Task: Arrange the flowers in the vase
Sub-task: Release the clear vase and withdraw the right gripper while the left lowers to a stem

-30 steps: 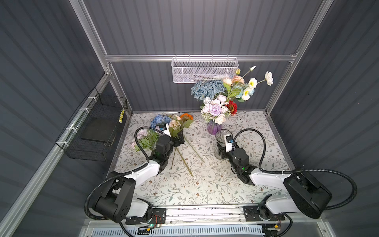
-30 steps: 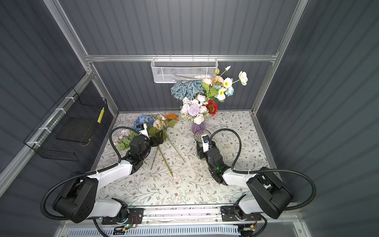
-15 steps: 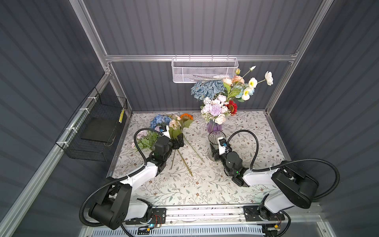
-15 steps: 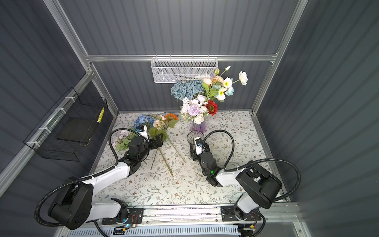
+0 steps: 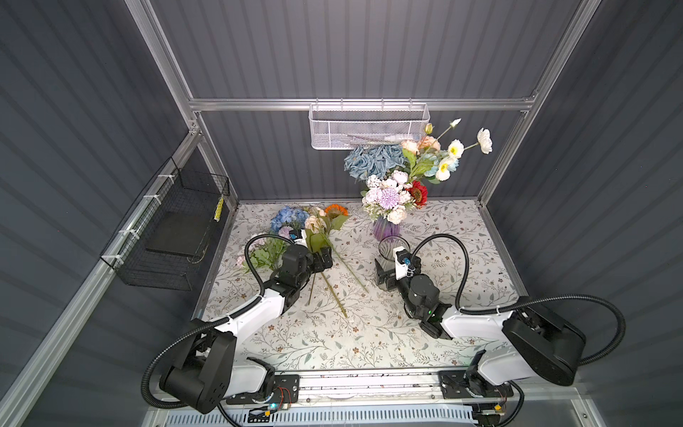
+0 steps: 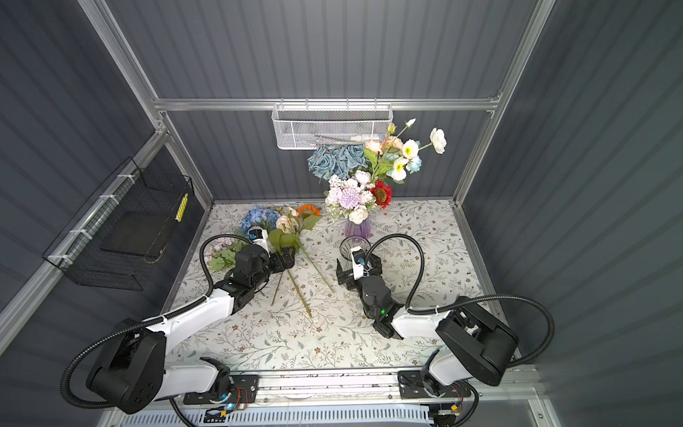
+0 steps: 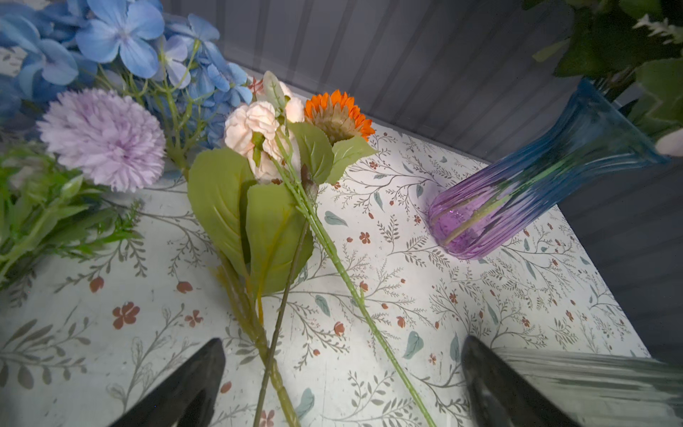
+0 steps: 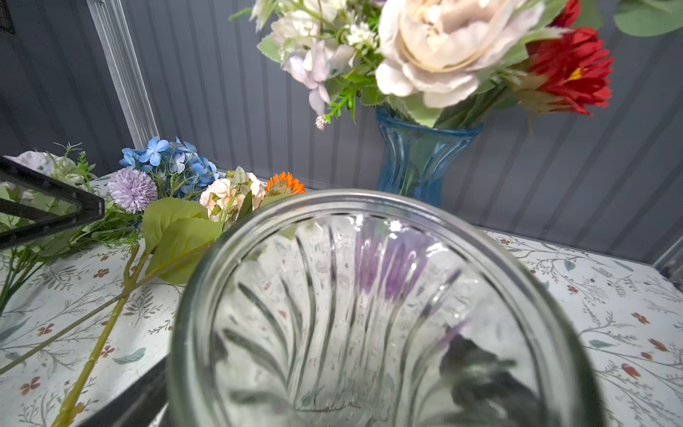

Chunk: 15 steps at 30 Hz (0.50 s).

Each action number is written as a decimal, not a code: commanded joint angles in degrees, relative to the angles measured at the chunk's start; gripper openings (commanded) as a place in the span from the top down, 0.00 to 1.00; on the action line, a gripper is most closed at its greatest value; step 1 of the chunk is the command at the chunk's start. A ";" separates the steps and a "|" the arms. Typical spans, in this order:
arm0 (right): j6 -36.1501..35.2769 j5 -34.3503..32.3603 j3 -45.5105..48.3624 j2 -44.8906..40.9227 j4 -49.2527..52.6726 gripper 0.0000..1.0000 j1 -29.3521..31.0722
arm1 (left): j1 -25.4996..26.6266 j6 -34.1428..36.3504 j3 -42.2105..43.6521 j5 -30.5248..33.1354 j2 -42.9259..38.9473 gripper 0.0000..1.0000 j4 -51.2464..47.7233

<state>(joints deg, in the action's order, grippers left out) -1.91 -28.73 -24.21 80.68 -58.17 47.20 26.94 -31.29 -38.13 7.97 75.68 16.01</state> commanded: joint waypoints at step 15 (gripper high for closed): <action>22.34 0.25 2.77 -28.45 43.96 0.01 -8.33 | 10.41 -14.68 -12.60 9.95 20.39 0.02 -3.09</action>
<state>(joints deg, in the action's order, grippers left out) 13.96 -29.32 -21.91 54.19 -23.81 41.39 37.19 -41.89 -48.84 16.16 93.89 12.08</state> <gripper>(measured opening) 0.989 0.985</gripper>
